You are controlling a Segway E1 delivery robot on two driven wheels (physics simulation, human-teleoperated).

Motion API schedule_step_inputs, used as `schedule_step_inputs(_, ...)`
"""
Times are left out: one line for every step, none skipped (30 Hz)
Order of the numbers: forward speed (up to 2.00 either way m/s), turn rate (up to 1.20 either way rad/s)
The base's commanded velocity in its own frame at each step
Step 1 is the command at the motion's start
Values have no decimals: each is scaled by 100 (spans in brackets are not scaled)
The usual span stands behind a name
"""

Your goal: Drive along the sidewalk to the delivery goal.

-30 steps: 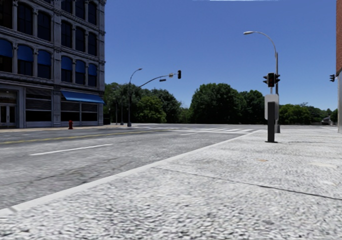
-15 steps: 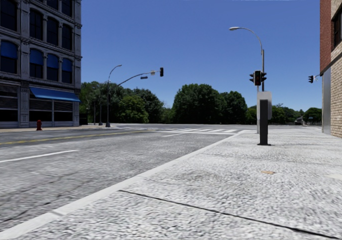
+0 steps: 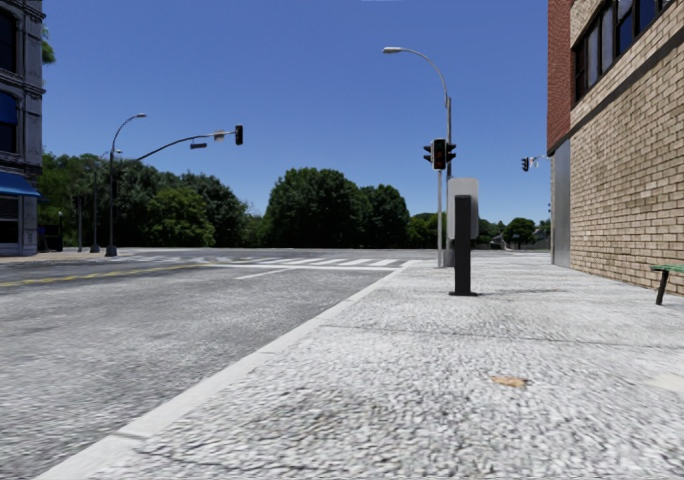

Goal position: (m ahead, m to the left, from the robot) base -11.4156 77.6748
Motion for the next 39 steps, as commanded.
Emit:
schedule_step_inputs(200,-68)
schedule_step_inputs(200,-68)
schedule_step_inputs(200,-68)
schedule_step_inputs(200,-68)
schedule_step_inputs(200,-68)
schedule_step_inputs(200,-68)
schedule_step_inputs(200,-68)
schedule_step_inputs(200,-68)
schedule_step_inputs(200,-68)
schedule_step_inputs(200,-68)
schedule_step_inputs(200,-68)
schedule_step_inputs(200,-68)
schedule_step_inputs(200,-68)
schedule_step_inputs(200,-68)
schedule_step_inputs(200,-68)
schedule_step_inputs(200,-68)
schedule_step_inputs(200,-68)
schedule_step_inputs(200,-68)
schedule_step_inputs(200,-68)
schedule_step_inputs(200,-68)
schedule_step_inputs(200,-68)
schedule_step_inputs(200,-68)
schedule_step_inputs(200,-68)
schedule_step_inputs(200,-68)
schedule_step_inputs(200,-68)
schedule_step_inputs(200,-68)
schedule_step_inputs(200,-68)
schedule_step_inputs(200,-59)
schedule_step_inputs(200,0)
schedule_step_inputs(200,0)
schedule_step_inputs(200,0)
schedule_step_inputs(200,0)
schedule_step_inputs(200,0)
schedule_step_inputs(200,0)
schedule_step_inputs(200,0)
schedule_step_inputs(200,0)
schedule_step_inputs(200,0)
schedule_step_inputs(200,0)
schedule_step_inputs(200,0)
